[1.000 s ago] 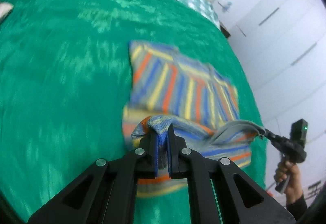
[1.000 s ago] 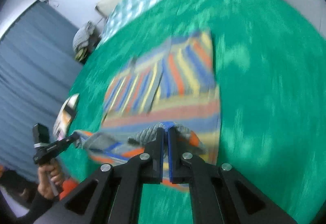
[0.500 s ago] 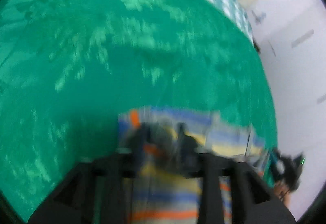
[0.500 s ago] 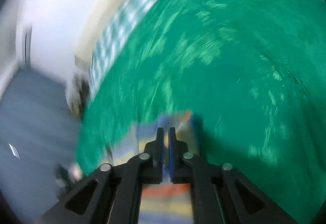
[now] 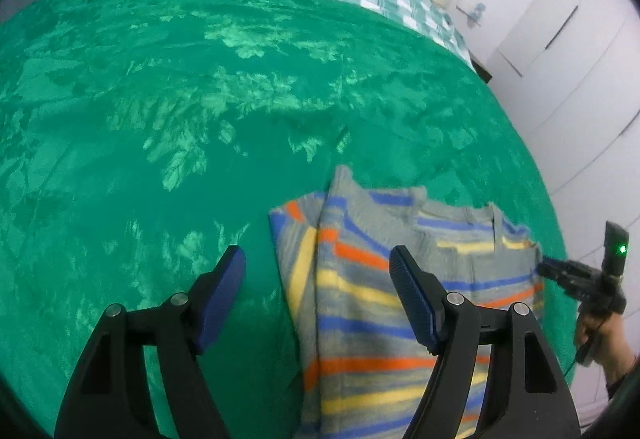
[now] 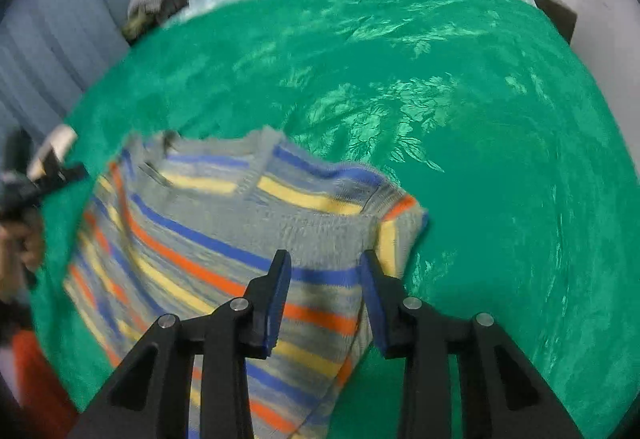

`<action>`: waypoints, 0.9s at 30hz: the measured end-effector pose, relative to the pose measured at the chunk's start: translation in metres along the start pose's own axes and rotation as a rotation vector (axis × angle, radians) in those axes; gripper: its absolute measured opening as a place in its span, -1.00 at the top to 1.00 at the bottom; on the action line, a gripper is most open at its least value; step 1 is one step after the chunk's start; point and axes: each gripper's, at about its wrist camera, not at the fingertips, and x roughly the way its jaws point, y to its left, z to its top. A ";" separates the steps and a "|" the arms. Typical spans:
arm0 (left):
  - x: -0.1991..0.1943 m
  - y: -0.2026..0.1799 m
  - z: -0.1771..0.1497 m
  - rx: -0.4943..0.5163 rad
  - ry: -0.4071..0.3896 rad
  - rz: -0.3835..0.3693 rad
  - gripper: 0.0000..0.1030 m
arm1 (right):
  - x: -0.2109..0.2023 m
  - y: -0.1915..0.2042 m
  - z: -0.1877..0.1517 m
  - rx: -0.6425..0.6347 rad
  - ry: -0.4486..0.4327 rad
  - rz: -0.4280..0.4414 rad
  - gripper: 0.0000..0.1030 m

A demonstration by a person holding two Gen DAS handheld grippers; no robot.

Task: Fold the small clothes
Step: 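Grasp the hem with the left gripper while the right gripper grasps it too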

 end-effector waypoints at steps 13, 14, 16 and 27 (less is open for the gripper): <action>0.019 -0.001 0.002 0.023 0.009 0.006 -0.45 | 0.024 -0.013 0.009 -0.015 0.088 -0.075 0.93; 0.017 -0.001 0.001 0.022 0.004 0.004 -0.45 | 0.019 -0.011 0.011 -0.038 0.064 -0.107 0.93; 0.009 0.000 0.001 0.031 -0.029 0.000 -0.45 | -0.003 -0.008 0.020 -0.054 -0.040 -0.126 0.93; 0.007 -0.004 -0.006 0.076 -0.030 0.048 -0.45 | 0.019 -0.039 0.023 0.065 -0.063 -0.192 0.77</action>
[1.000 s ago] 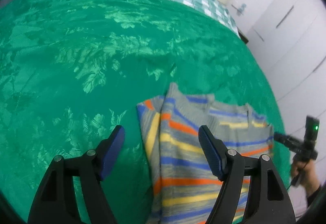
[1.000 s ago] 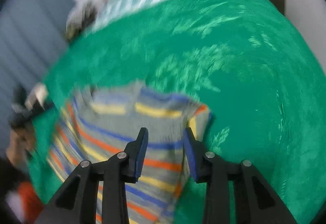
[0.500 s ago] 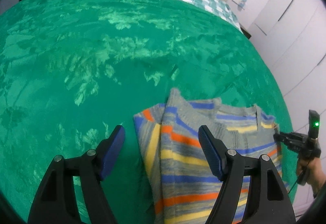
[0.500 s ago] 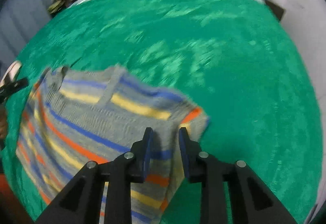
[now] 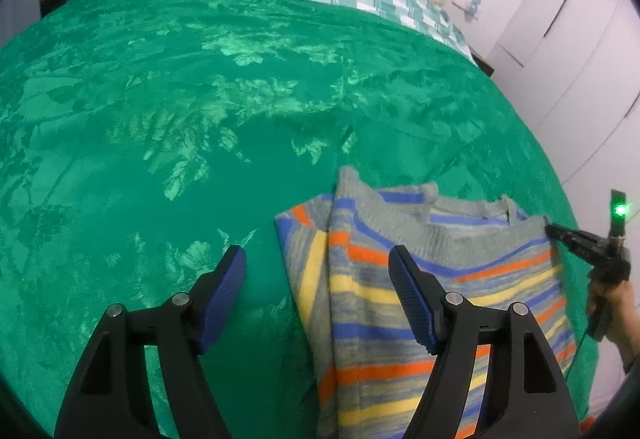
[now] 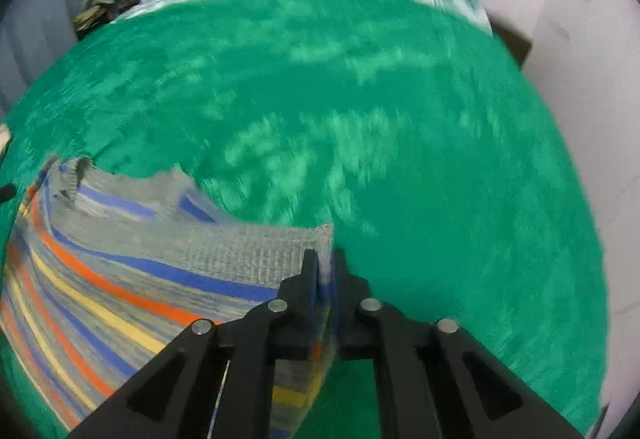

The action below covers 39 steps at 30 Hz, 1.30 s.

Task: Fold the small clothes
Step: 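Grasp the hem with the left gripper while the right gripper grasps it too, then fold the hem up over the collar with both grippers and release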

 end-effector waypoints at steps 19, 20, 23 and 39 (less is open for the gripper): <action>0.041 -0.024 0.041 0.102 -0.011 0.076 0.97 | 0.012 0.010 0.019 -0.030 0.055 0.097 1.00; 0.037 -0.018 0.041 0.070 -0.032 0.073 0.97 | 0.005 0.006 0.020 -0.009 0.012 0.082 1.00; 0.047 -0.007 0.035 0.046 0.001 0.093 0.96 | 0.000 -0.004 0.020 0.035 -0.040 0.043 1.00; -0.039 -0.086 -0.109 0.417 0.140 -0.079 0.20 | -0.070 0.045 -0.113 -0.147 0.159 0.445 0.42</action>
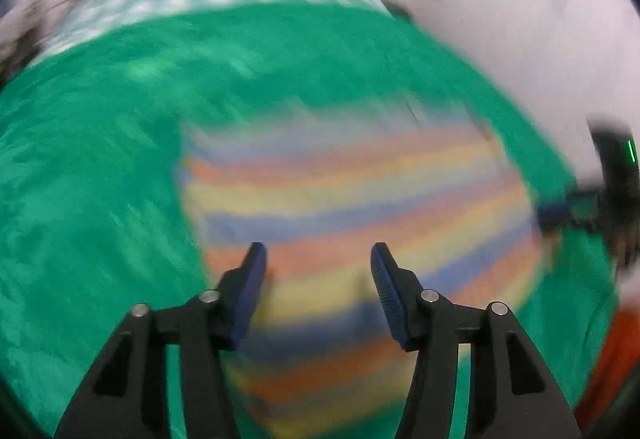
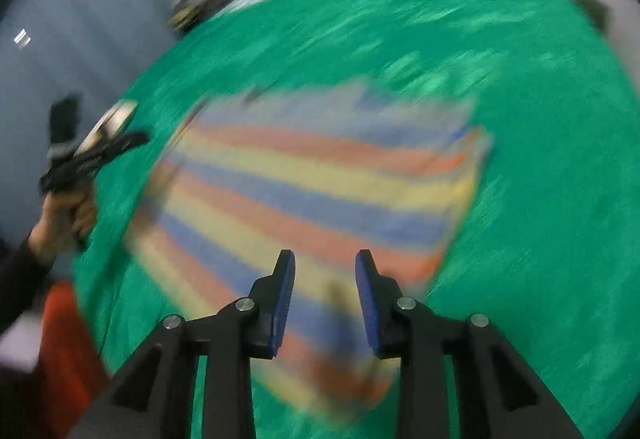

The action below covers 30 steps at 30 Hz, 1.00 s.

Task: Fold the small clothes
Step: 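Fold the hem up over the collar with both grippers and release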

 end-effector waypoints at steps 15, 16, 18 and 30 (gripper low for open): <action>0.011 -0.062 -0.048 -0.054 0.073 0.156 -0.29 | 0.027 0.047 -0.044 0.038 -0.008 -0.071 0.47; 0.004 -0.055 -0.063 -0.088 0.052 0.152 -0.29 | 0.034 0.041 -0.057 0.053 0.001 -0.086 0.46; -0.018 -0.052 -0.078 -0.123 0.035 0.158 -0.36 | 0.021 0.035 -0.077 0.086 -0.055 -0.092 0.47; -0.045 -0.121 -0.116 -0.130 -0.048 0.243 -0.88 | -0.023 0.076 -0.169 0.264 -0.287 -0.251 -0.39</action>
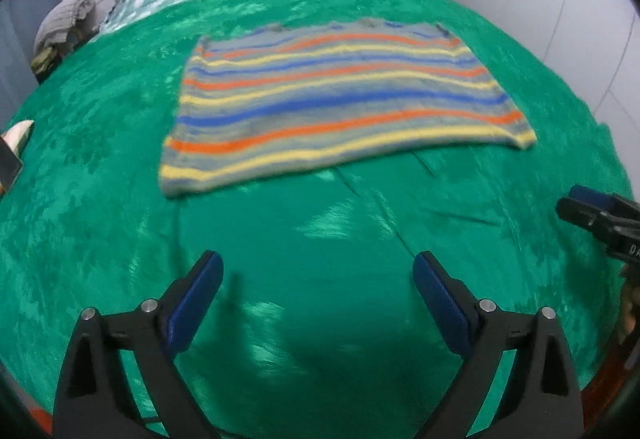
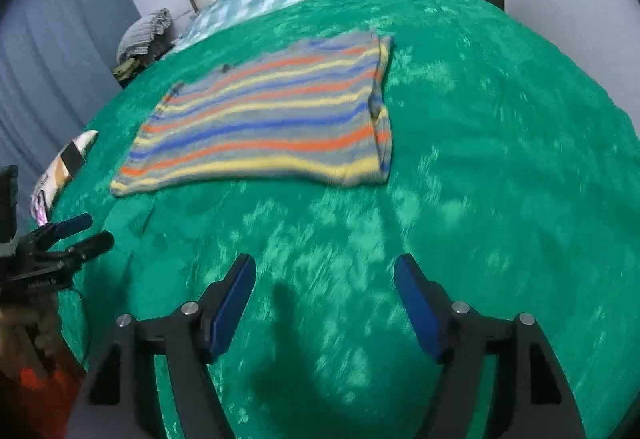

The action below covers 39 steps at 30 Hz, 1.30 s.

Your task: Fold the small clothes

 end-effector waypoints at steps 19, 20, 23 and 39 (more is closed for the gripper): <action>0.032 -0.016 -0.016 0.041 0.118 0.030 -0.96 | 0.026 0.022 -0.035 -0.188 -0.036 -0.115 -0.93; 0.032 -0.017 -0.016 0.042 0.122 0.030 -0.96 | 0.026 0.022 -0.036 -0.188 -0.036 -0.113 -0.93; 0.033 -0.017 -0.014 0.044 0.139 0.032 -0.97 | 0.026 0.021 -0.036 -0.188 -0.038 -0.111 -0.94; -0.021 -0.034 0.008 0.048 0.120 -0.055 -0.88 | 0.006 0.009 -0.019 -0.135 0.045 -0.056 -0.87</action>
